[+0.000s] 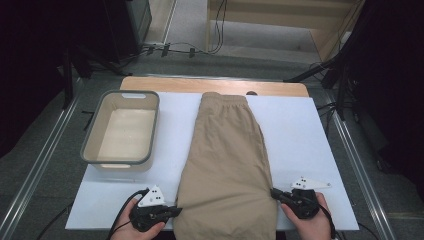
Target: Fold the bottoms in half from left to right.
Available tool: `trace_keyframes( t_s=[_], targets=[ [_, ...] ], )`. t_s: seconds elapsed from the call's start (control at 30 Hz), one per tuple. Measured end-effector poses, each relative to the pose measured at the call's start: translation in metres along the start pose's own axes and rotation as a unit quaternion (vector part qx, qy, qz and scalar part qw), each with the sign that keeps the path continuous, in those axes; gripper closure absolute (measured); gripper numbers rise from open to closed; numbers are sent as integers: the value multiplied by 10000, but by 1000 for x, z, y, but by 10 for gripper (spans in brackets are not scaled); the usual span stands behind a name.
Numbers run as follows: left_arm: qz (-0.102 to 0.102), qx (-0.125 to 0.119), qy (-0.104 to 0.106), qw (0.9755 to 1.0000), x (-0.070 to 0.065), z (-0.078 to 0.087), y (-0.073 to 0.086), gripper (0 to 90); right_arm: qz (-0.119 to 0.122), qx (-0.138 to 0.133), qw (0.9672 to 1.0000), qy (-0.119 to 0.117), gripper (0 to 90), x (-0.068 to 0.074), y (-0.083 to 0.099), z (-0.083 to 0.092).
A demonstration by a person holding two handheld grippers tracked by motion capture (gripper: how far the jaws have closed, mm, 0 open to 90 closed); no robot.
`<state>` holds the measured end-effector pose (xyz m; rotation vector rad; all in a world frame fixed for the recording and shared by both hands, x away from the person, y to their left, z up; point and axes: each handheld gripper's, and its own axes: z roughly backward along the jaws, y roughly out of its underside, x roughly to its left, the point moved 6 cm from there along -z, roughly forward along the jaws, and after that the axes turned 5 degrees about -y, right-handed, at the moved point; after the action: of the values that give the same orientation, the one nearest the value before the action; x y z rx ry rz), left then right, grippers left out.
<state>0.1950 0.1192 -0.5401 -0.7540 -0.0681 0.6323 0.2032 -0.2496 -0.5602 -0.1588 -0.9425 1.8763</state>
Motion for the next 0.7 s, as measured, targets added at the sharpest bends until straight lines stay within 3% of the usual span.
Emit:
trace_keyframes(
  t_s=[0.1,0.13,0.17,0.23,0.3,0.47,0.53,0.7],
  targets=[
    [-83,-2,100,9999,-1,1,2,866,67,29,10000,28,855,4,4,3],
    [-51,-147,62,9999,-1,1,1,809,125,21,9999,60,826,4,3,4],
    [2,-254,20,9997,-1,2,0,642,174,-20,9998,82,757,4,1,6],
    [133,-488,-67,9987,1,4,-6,398,188,-290,9994,73,659,3,-8,10],
    [277,-699,-9,9972,4,7,-12,297,253,-531,9982,117,603,0,-20,16],
    [453,-1017,-184,9936,13,7,-22,282,274,-943,9949,243,562,-9,-55,17],
    [486,-1057,-285,9928,16,7,-23,293,384,-978,9937,389,550,-16,-70,7],
    [571,-1038,-482,9918,21,4,-23,364,236,-763,9955,519,558,-39,-100,-34]
  ],
)
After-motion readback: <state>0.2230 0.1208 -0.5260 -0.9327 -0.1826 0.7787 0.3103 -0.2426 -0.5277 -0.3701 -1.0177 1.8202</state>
